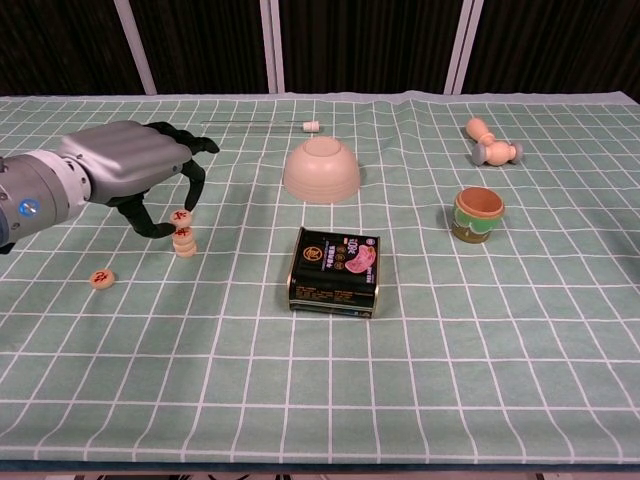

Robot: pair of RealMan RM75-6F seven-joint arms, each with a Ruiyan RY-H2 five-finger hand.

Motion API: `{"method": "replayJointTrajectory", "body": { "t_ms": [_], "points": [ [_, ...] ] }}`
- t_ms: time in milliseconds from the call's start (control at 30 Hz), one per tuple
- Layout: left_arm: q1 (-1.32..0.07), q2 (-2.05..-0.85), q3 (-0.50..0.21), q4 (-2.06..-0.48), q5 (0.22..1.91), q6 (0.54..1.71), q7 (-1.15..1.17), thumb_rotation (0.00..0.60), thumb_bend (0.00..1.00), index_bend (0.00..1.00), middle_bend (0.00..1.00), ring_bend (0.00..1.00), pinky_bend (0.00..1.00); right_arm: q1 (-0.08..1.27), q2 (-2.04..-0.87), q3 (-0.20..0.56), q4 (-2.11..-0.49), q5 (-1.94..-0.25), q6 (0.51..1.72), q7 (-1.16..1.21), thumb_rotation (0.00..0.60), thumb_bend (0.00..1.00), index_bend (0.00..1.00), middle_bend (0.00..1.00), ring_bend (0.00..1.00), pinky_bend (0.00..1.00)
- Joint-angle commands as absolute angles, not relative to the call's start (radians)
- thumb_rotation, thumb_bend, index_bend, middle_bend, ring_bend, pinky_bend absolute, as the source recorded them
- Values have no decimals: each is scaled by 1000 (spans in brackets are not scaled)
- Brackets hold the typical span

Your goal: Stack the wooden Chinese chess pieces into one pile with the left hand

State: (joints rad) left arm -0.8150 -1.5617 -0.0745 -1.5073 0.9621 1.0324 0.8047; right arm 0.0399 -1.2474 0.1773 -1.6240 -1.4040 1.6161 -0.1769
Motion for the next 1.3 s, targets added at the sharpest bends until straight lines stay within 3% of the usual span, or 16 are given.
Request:
{"method": "replayJointTrajectory", "body": {
  "t_ms": [33, 1300],
  "points": [
    [-814, -1562, -72, -1506, 965, 1033, 804, 600, 310, 494, 7, 0, 0, 40, -1247, 177, -1624, -1404, 1616, -177, 600, 232, 114, 13, 0, 0],
    [-812, -1582, -60, -1489, 965, 1037, 827, 600, 306, 458, 6, 0, 0, 39, -1249, 180, -1622, -1403, 1620, -178, 600, 232, 115, 13, 0, 0]
  ]
}}
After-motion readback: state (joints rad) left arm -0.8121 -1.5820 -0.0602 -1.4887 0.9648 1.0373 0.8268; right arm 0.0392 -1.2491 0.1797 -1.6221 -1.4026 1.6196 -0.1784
